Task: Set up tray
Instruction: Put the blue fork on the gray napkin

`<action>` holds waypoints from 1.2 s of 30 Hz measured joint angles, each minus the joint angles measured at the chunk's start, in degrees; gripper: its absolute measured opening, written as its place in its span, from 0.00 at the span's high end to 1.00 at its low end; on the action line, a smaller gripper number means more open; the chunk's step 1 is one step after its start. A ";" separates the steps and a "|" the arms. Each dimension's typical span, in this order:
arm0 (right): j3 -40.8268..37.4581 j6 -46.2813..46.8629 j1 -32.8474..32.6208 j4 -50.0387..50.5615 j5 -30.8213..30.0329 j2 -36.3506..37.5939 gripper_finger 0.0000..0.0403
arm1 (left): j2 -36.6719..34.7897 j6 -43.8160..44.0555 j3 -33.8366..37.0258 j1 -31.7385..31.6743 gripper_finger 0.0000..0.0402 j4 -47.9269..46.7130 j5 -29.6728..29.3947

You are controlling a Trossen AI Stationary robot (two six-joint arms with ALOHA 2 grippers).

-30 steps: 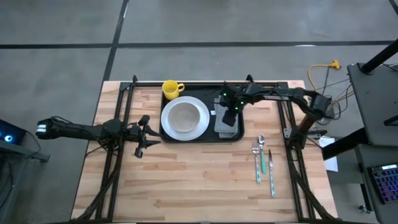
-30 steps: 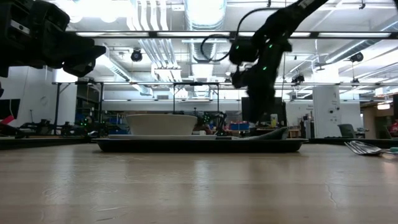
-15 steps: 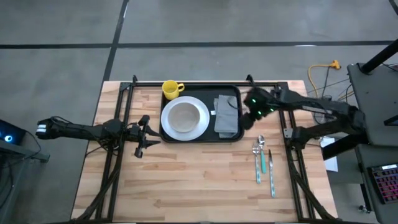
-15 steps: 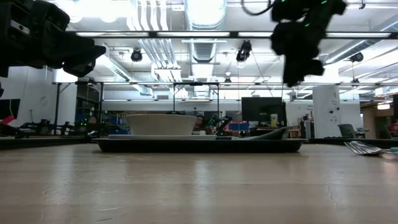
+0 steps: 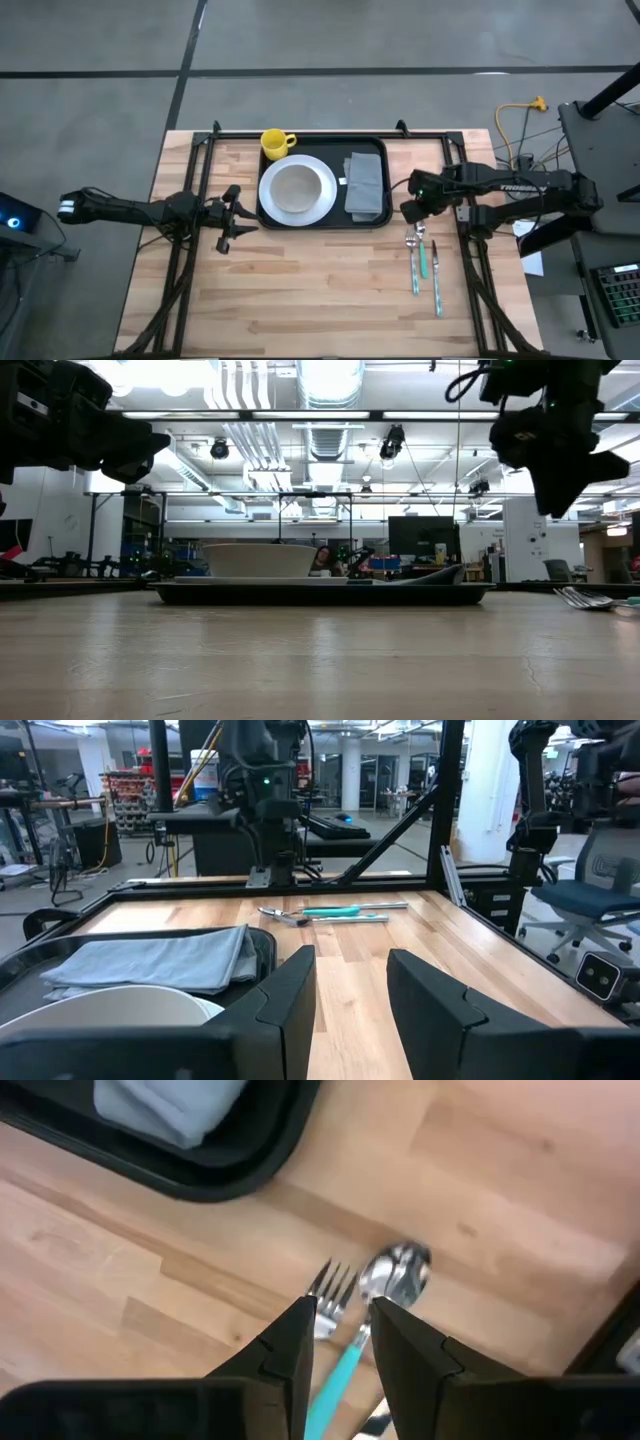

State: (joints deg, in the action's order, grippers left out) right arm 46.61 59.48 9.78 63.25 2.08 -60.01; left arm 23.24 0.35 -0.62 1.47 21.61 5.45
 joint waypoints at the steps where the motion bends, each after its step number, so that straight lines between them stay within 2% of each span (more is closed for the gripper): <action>1: 0.00 1.86 -0.90 0.21 -0.12 -0.11 0.77 | 0.00 -0.01 0.00 0.01 0.73 0.00 0.00; 10: -0.18 19.37 -11.16 0.54 0.06 -2.09 0.76 | -0.01 -0.01 0.00 -0.01 0.73 0.01 0.00; 20: -0.26 34.80 -22.49 -1.10 0.93 -8.68 0.80 | -0.02 0.01 0.02 -0.01 0.73 0.00 0.00; 28: -0.26 37.58 -26.54 -10.80 1.66 -16.61 0.79 | 0.00 0.00 0.02 0.00 0.73 0.02 0.00; 36: -0.28 38.02 -26.83 -12.51 3.99 -22.44 0.78 | -0.02 -0.01 0.00 0.01 0.73 0.00 0.00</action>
State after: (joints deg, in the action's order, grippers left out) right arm 46.33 97.49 -17.05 50.74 6.07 -82.45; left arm 23.23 0.34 -0.62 1.48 21.61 5.45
